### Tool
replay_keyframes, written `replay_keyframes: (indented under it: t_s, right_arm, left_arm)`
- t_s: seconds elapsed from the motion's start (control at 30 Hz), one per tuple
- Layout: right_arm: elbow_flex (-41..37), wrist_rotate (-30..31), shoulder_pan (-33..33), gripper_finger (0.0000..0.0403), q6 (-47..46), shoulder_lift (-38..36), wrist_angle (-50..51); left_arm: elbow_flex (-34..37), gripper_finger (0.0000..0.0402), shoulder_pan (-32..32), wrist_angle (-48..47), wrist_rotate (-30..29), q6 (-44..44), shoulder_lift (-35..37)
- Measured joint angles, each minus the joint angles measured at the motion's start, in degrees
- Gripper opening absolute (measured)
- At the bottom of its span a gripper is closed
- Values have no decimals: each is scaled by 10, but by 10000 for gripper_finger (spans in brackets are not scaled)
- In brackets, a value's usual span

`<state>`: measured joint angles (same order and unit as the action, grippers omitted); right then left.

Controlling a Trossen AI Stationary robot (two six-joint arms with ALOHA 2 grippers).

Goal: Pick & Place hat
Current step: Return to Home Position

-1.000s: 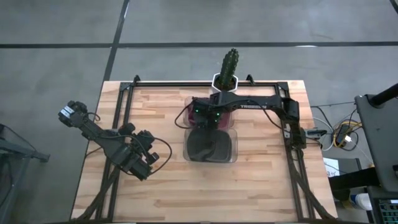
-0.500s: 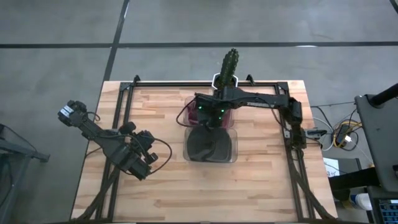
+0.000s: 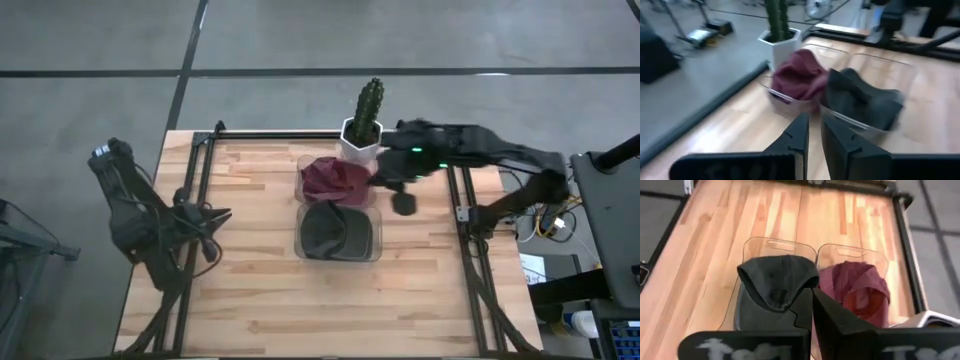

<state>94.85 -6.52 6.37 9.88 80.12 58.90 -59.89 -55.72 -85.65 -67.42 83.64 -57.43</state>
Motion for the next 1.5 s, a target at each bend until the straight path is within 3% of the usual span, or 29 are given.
replay_keyframes:
  t_s: [0.1, 0.27, 0.37, 0.47, 0.53, 0.63, 0.73, 0.87, 1.03, 1.17, 1.27, 1.5]
  right_arm:
    - [-73, 0, 0, 8, -2, -86, -15]
    - [-189, -1, 0, 8, -103, -220, -45]
    - [-255, 0, -1, 9, -169, -288, -63]
    - [-320, 0, -2, 9, -204, -349, -97]
    - [-361, 0, -2, 9, -214, -384, -134]
    - [-418, -25, -1, 9, -217, -426, -199]
    - [-462, -92, -1, 9, -202, -454, -253]
    - [-505, -169, -1, 9, -203, -480, -287]
    - [-532, -176, -1, 9, -216, -503, -293]
    - [-544, -176, -1, 9, -194, -528, -299]
    - [-557, -179, -1, 9, -160, -551, -317]
    - [-603, -182, -1, 9, -107, -609, -353]
  left_arm:
    - [43, 44, -25, 45, 0, 5, 33]
    - [122, 44, -25, 176, -2, 4, 64]
    - [170, 44, -18, 322, 0, -48, 68]
    - [217, 44, -1, 529, 21, -183, 64]
    - [248, 44, 27, 691, 69, -305, 58]
    - [296, 44, 95, 923, 194, -480, 45]
    - [333, 44, 183, 1051, 321, -591, 41]
    - [343, 44, 308, 977, 412, -600, 89]
    - [343, 44, 412, 855, 455, -597, 222]
    - [350, 44, 416, 817, 466, -639, 331]
    - [372, 44, 412, 823, 489, -659, 375]
    - [454, 44, 412, 897, 509, -641, 370]
